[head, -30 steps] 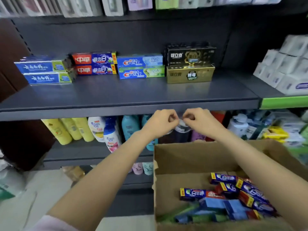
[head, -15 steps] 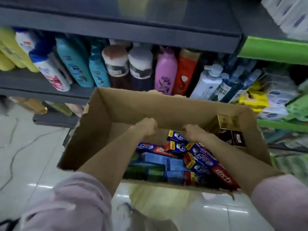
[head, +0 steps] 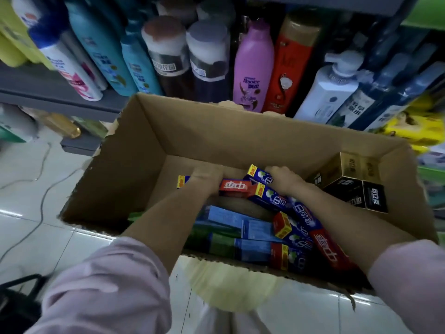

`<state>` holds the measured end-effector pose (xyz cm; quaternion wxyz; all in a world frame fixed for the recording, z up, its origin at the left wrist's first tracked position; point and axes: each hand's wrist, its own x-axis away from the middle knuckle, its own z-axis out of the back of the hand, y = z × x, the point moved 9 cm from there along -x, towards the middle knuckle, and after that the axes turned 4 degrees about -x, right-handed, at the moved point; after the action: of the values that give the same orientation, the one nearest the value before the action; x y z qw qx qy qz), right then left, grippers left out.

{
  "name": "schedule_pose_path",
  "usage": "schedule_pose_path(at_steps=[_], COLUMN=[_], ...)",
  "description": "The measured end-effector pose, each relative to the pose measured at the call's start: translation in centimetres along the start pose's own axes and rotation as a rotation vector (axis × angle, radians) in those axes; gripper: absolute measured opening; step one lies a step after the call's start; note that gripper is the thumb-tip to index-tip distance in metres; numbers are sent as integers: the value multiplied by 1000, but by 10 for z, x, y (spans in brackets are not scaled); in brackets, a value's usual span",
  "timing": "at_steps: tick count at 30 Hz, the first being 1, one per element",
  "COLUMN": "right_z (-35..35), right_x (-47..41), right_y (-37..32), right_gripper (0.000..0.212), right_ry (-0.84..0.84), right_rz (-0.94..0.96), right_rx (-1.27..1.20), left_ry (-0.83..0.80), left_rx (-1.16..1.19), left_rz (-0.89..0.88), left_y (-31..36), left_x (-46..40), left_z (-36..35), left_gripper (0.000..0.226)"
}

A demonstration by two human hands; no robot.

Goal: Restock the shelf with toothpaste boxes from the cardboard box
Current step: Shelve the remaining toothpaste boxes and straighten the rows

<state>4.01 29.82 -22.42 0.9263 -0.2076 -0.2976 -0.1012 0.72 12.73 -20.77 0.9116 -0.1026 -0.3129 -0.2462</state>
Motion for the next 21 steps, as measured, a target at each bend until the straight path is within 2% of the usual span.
schedule_pose_path(at_steps=[3, 7, 11, 15, 21], right_z=[29, 71, 103, 122, 152], right_x=[25, 70, 106, 133, 157], right_y=[-20, -66, -136, -202, -292], right_gripper=[38, 46, 49, 35, 49], right_ry=[113, 258, 307, 318, 488], right_rz=[110, 307, 496, 594, 630], right_rx=[-213, -495, -688, -848, -938], left_ry=[46, 114, 277, 312, 411], left_rx=[319, 901, 1293, 1495, 1548], left_rz=[68, 111, 24, -120, -234], left_y=[-31, -62, -83, -99, -176], left_x=[19, 53, 92, 133, 189], left_z=[17, 30, 59, 96, 154], left_gripper=[53, 48, 40, 30, 19])
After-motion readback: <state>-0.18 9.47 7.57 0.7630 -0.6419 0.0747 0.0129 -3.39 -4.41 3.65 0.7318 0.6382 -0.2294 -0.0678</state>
